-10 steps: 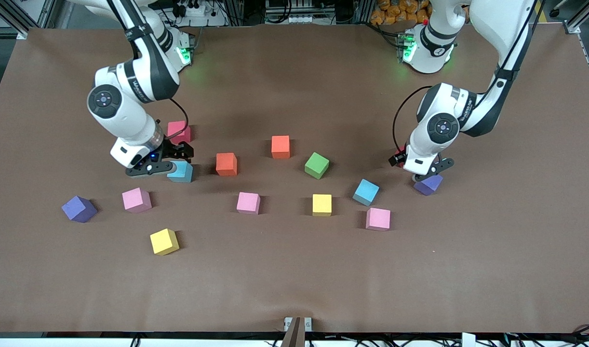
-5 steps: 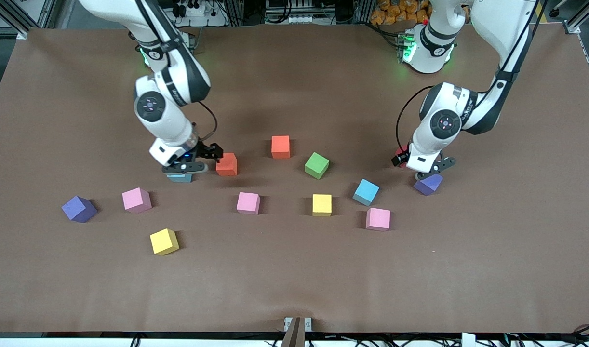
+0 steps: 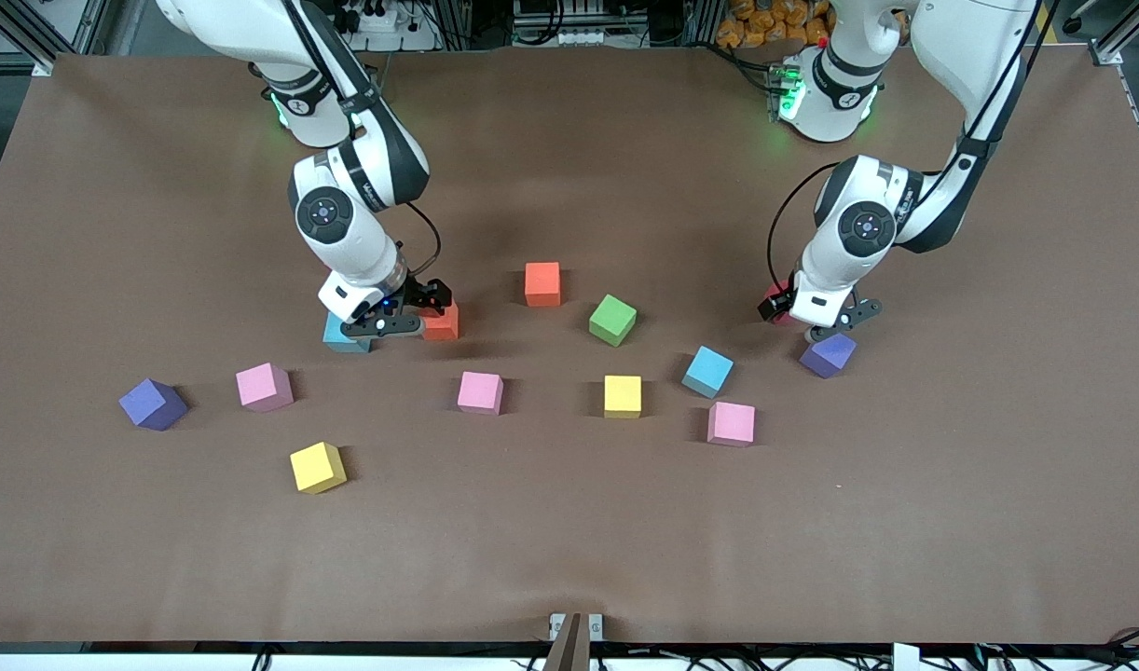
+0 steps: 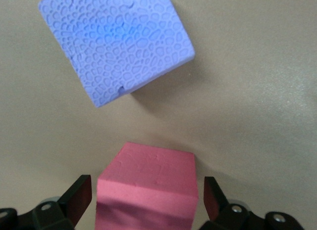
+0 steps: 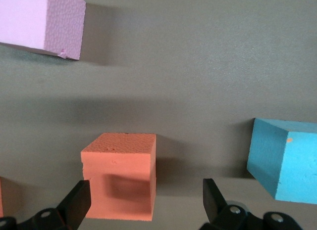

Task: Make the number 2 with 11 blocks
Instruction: 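Grasp the pink cube with the left gripper while the right gripper grasps the orange cube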

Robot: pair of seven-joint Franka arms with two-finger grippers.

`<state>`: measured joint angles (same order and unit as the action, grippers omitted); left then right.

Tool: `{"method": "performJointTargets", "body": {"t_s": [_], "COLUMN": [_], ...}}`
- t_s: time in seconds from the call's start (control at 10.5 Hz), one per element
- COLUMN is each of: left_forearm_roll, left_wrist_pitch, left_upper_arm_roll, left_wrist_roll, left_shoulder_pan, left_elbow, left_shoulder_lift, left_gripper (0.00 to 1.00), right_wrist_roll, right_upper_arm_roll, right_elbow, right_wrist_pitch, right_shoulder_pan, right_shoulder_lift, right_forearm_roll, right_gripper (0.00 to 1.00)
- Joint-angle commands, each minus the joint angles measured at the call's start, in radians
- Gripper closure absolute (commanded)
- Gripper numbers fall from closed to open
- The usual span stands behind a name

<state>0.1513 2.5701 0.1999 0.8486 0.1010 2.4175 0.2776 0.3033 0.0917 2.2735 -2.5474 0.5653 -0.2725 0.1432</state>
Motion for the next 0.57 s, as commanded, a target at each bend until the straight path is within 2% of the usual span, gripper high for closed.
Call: {"method": "performJointTargets", "body": {"t_s": [0.0, 0.48], "left_forearm_roll": [0.03, 0.03], "left_wrist_pitch": [0.009, 0.007], "left_upper_arm_roll": [0.007, 0.007], "left_wrist_roll": [0.0, 0.0], "left_shoulder_pan": [-0.01, -0.004], "left_elbow": [0.034, 0.043], "left_shoulder_lift": [-0.028, -0.029], "left_gripper": [0.0, 0.0], "right_wrist_roll": [0.01, 0.033], "right_upper_arm_roll": [0.005, 0.006], "right_elbow": [-0.022, -0.057], "right_wrist_pitch": [-0.002, -0.002], "right_shoulder_pan": [0.025, 0.064], "right_shoulder_lift": [-0.017, -0.062], "right_forearm_roll": [0.047, 0.072], "right_gripper": [0.0, 0.0]}}
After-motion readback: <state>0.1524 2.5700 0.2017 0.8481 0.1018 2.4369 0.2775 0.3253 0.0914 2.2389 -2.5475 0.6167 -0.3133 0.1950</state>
